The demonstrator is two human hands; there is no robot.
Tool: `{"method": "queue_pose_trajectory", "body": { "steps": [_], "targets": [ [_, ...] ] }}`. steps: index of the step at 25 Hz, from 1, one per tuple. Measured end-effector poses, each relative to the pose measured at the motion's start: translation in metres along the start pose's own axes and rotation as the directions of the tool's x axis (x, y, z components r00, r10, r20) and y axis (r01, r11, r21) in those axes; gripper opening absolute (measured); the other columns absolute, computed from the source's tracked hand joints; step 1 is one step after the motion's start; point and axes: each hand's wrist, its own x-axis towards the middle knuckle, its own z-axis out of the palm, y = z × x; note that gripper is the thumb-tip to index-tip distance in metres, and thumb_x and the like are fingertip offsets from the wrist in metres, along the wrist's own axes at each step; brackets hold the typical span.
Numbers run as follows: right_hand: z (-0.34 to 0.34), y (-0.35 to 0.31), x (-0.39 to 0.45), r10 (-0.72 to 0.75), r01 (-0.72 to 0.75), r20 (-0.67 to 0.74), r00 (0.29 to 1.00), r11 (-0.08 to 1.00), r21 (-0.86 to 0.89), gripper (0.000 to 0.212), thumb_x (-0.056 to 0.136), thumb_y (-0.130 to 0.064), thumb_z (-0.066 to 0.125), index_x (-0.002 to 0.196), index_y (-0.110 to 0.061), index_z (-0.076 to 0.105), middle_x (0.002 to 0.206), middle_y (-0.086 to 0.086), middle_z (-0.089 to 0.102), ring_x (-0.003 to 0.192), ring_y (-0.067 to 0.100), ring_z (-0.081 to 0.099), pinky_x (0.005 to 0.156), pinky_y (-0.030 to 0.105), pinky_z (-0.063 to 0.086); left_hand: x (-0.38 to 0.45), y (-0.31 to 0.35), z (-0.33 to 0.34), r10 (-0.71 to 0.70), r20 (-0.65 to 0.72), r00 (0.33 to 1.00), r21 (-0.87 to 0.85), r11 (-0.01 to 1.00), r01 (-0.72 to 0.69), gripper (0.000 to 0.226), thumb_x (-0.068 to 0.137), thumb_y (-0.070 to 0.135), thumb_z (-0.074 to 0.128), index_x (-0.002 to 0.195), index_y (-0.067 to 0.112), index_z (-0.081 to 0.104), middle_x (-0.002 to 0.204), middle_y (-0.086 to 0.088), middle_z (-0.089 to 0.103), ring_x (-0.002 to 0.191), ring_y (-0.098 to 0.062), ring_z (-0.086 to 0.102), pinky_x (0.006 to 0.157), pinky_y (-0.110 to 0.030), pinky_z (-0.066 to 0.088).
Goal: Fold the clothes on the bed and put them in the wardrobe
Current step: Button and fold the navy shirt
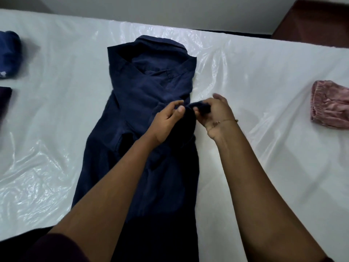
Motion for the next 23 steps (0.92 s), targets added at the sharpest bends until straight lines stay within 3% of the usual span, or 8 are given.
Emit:
{"method": "queue_pose_trajectory", "body": {
  "steps": [3,6,8,11,14,15,19,23],
  "targets": [
    [0.102,0.0,-0.001,-0.033,0.062,0.14,0.99,0.976,-0.208,0.059,0.118,-0.003,0.075,0.171,-0.024,0.059,0.121,0.014,0.075,0.086,0.027,0.075,0.088,0.047,0.072,-0.013,0.011,-0.031,-0.051,-0.211,0.976,-0.116,0.993,0.027,0.038,0.095,0.025,0.076,0.129,0.029,0.061,0.123,0.004,0.072,0.113,-0.01,0.068,0.095,-0.025,0.056],
    [0.185,0.009,0.002,0.029,0.027,0.217,0.976,0.969,-0.247,0.084,0.12,-0.004,0.078,0.191,-0.021,0.036,0.149,0.021,0.08,0.126,0.046,0.084,0.13,0.075,0.072,-0.01,0.001,-0.082,-0.319,-0.479,0.818,-0.331,0.928,0.169,0.026,0.094,0.002,0.068,0.118,0.014,0.068,0.1,-0.003,0.077,0.094,-0.021,0.073,0.082,-0.036,0.062],
    [0.205,0.024,0.002,-0.062,0.144,0.231,0.971,0.922,-0.36,0.08,0.122,-0.003,0.066,0.194,-0.024,0.037,0.16,0.017,0.081,0.15,0.044,0.076,0.142,0.072,0.065,-0.005,-0.01,-0.121,-0.416,-0.543,0.729,-0.324,0.905,0.275,0.023,0.096,-0.001,0.062,0.116,0.009,0.069,0.092,-0.006,0.076,0.084,-0.023,0.071,0.075,-0.035,0.061],
    [0.191,0.066,-0.008,-0.542,0.581,0.26,0.799,0.583,-0.568,0.052,0.111,0.011,0.063,0.152,-0.01,0.087,0.133,0.009,0.096,0.128,0.026,0.083,0.125,0.062,0.076,-0.009,-0.027,-0.155,-0.485,-0.556,0.675,-0.368,0.872,0.323,0.024,0.099,-0.005,0.06,0.121,0.002,0.064,0.1,-0.016,0.076,0.083,-0.024,0.077,0.077,-0.032,0.063],
    [0.151,0.087,-0.004,-0.839,0.591,0.187,0.511,0.184,-0.785,0.041,0.099,-0.005,0.08,0.126,-0.029,0.1,0.132,-0.006,0.092,0.128,0.027,0.074,0.099,0.047,0.07,-0.02,-0.03,-0.146,-0.493,-0.498,0.714,-0.375,0.864,0.335,0.035,0.104,0.033,0.063,0.112,0.0,0.068,0.099,-0.019,0.077,0.081,-0.026,0.078,0.077,-0.034,0.064],
    [0.137,0.082,0.001,-0.853,0.478,0.1,0.512,0.187,-0.858,0.039,0.103,-0.018,0.081,0.131,-0.038,0.099,0.143,-0.009,0.086,0.135,0.028,0.069,0.098,0.046,0.066,-0.021,-0.026,-0.141,-0.491,-0.465,0.737,-0.355,0.866,0.353,0.049,0.102,0.048,0.062,0.107,0.0,0.071,0.095,-0.017,0.078,0.077,-0.026,0.077,0.074,-0.033,0.064],
    [0.111,0.073,0.001,-0.365,0.156,-0.026,0.93,0.461,-0.874,0.064,0.129,-0.065,0.058,0.191,-0.051,0.049,0.196,0.006,0.036,0.17,0.04,0.046,0.144,0.082,0.051,-0.01,-0.01,-0.125,-0.512,-0.389,0.766,-0.255,0.859,0.445,0.058,0.087,0.065,0.072,0.095,0.008,0.074,0.085,-0.003,0.076,0.07,-0.018,0.069,0.065,-0.028,0.056],
    [0.112,0.09,-0.016,-0.569,0.298,0.172,0.805,0.136,-0.945,0.087,0.125,-0.057,0.072,0.2,-0.049,0.027,0.207,0.018,0.01,0.172,0.047,0.047,0.125,0.086,0.064,-0.002,-0.002,-0.104,-0.49,-0.404,0.772,-0.483,0.831,0.275,0.017,0.094,0.025,0.077,0.102,0.009,0.073,0.098,-0.006,0.078,0.094,-0.023,0.075,0.08,-0.029,0.061]
  ]
}}
